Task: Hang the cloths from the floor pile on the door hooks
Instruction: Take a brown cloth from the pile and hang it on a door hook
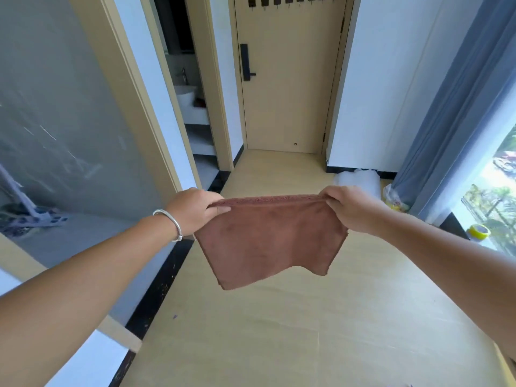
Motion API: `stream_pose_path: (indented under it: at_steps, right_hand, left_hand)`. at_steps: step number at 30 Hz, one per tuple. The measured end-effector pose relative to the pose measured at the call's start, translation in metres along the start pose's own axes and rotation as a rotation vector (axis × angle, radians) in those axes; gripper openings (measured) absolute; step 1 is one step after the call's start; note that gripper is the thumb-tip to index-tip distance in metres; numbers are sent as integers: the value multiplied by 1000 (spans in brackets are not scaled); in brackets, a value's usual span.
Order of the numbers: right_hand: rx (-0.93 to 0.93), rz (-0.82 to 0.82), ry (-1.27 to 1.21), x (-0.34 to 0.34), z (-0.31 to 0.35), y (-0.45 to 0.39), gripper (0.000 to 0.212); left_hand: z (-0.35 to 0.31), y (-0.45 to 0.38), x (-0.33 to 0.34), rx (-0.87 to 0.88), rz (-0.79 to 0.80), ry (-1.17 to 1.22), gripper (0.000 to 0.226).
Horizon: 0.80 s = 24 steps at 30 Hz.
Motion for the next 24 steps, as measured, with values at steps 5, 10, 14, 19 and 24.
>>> stream_pose_path:
  at_steps: [5, 10, 14, 19, 24]
  right_hand:
    - [-50, -135, 207, -87, 21, 9, 28]
    - [-7, -151, 226, -146, 28, 18, 29]
    - [-2, -255, 392, -184, 30, 28, 32]
    - [-20, -431, 467, -213, 24, 37, 26]
    - [-28, -460, 422, -235, 8, 33, 25]
  left_hand:
    - [-36, -13, -74, 38, -90, -120, 26]
    - [-71, -22, -126, 3, -85, -164, 33]
    - [-101, -31, -157, -60, 63, -20, 32]
    - [-139, -41, -179, -53, -105, -164, 30]
    - [-154, -51, -181, -51, -252, -140, 30]
Point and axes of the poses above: each hand's wrist, its own y-axis away from the middle knuckle, its own x-axis out of the palm, z = x × y, the point moved 6 cm from there along -y, towards the middle knuckle, and after that the axes turned 1 degree about y, right-handed, at the moved point
